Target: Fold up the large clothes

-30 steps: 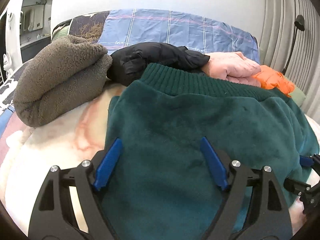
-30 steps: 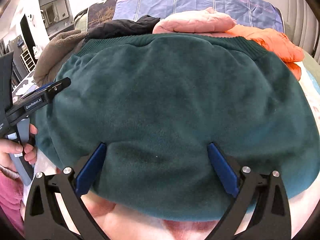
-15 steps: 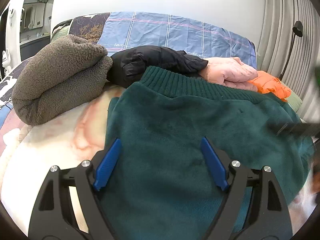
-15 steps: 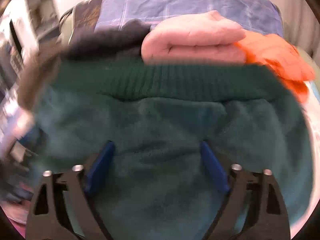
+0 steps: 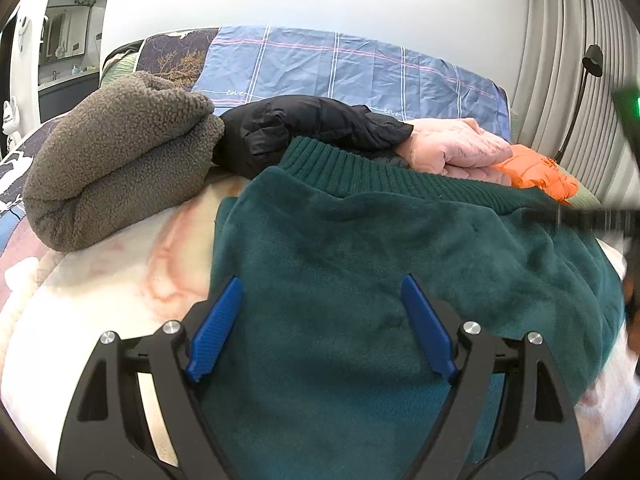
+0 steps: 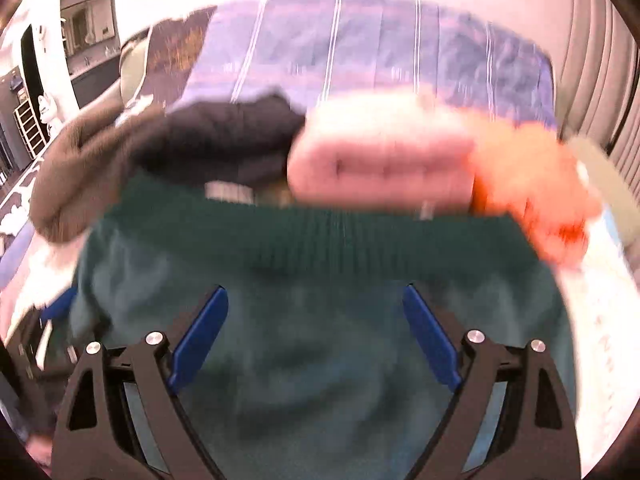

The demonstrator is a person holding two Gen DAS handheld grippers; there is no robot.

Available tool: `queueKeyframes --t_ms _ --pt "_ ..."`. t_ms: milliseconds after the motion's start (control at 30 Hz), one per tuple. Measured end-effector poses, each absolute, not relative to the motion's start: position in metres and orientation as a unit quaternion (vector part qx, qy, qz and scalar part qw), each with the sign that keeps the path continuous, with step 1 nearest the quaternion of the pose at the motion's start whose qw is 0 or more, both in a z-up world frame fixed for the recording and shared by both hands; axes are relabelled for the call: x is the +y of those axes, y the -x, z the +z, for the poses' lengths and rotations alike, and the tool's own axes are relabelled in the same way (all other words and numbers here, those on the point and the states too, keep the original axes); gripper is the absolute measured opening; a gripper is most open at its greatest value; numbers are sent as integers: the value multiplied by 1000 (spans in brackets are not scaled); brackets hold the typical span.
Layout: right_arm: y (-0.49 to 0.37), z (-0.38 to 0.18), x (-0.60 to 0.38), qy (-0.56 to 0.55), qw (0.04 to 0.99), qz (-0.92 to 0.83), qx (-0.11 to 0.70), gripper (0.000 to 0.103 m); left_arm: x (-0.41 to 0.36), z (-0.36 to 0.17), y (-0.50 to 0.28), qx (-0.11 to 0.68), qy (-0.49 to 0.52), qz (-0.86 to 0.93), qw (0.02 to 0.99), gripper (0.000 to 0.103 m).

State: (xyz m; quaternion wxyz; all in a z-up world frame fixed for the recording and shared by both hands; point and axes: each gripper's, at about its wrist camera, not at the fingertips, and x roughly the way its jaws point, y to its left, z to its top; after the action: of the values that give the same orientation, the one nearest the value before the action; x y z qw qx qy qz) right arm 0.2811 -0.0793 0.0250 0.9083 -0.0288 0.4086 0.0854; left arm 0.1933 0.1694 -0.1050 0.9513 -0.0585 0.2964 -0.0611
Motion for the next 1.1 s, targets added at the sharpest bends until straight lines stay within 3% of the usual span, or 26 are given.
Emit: queueKeyframes --t_ms 100,167,233,667,867,1100 --pt "-315 25 -77 20 905 80 418 90 170 -104 -193 295 58 -61 952 83" --pt "-341 -9 -79 21 884 61 462 91 171 -104 -192 295 59 -62 952 84" --pt "-367 -68 -85 6 860 65 506 101 172 -104 -192 294 62 -69 951 84" --pt "-360 -52 -83 33 870 46 490 102 174 -104 -190 290 79 -87 950 87" --pt "-284 13 -121 -30 911 53 409 102 179 -102 -186 286 100 -103 947 88" --pt "-161 26 -84 114 927 144 327 102 221 -82 -167 236 180 -97 950 88"
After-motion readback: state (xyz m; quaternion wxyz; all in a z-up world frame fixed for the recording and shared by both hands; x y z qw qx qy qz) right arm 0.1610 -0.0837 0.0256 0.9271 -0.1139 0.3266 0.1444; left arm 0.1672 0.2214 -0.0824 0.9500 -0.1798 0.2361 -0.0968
